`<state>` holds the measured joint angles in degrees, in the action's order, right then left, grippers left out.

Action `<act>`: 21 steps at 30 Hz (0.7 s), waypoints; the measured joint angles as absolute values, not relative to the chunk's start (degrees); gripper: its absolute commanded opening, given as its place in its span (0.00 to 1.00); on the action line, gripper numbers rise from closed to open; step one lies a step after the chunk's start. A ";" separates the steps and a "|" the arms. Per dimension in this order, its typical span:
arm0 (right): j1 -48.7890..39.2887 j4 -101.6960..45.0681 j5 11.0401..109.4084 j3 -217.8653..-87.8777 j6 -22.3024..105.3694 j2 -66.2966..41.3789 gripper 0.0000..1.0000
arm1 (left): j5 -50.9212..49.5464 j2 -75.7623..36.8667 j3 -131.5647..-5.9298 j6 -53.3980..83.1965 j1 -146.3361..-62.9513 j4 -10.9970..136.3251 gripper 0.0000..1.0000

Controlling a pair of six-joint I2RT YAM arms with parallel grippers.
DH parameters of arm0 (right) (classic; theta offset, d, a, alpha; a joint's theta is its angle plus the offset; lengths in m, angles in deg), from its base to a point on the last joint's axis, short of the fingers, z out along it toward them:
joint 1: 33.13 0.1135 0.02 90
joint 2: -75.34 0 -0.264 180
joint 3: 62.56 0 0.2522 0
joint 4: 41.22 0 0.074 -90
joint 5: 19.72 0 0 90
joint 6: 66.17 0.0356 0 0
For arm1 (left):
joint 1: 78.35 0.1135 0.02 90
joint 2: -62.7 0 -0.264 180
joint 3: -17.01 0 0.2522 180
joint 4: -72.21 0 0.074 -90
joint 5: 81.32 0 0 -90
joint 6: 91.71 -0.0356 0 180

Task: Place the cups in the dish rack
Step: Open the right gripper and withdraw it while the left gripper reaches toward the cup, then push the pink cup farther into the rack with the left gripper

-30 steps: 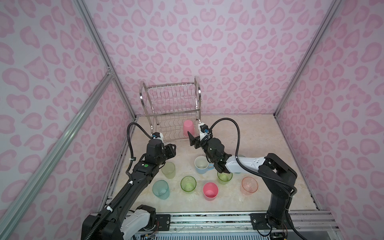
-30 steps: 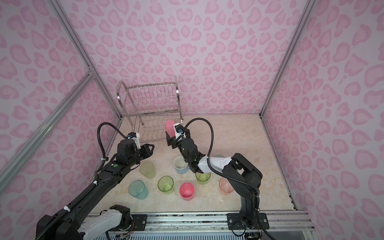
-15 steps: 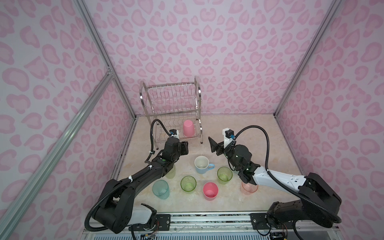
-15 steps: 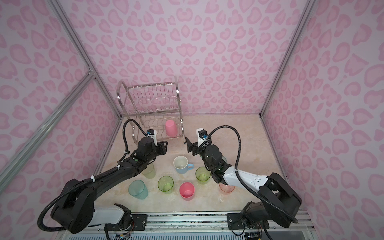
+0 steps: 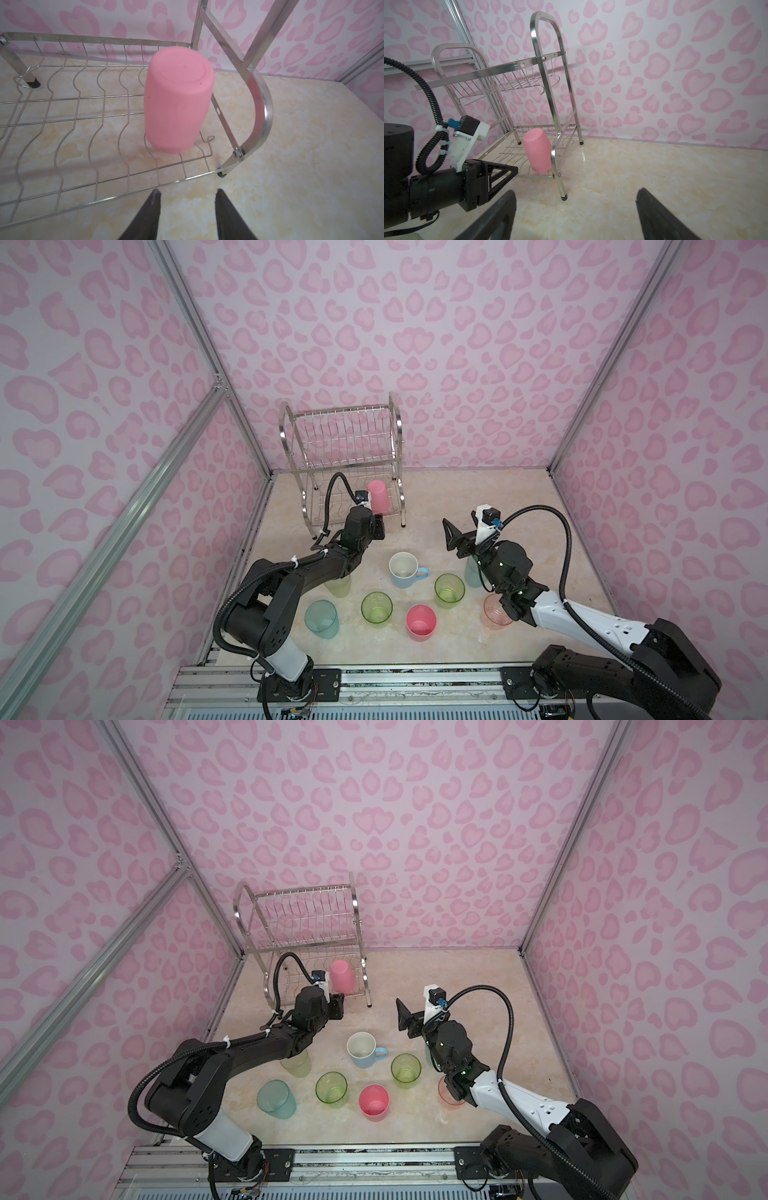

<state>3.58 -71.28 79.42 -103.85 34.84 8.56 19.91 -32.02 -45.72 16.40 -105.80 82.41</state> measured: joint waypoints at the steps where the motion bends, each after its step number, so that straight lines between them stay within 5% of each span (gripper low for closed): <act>1: 3.23 -71.21 79.69 -103.59 35.12 8.86 0.90 | 20.08 -32.79 -46.39 16.23 -105.80 82.39 0.46; 21: 1.19 -70.99 81.24 -100.83 35.89 12.03 0.89 | 19.73 -44.00 -56.78 13.67 -103.04 82.08 0.46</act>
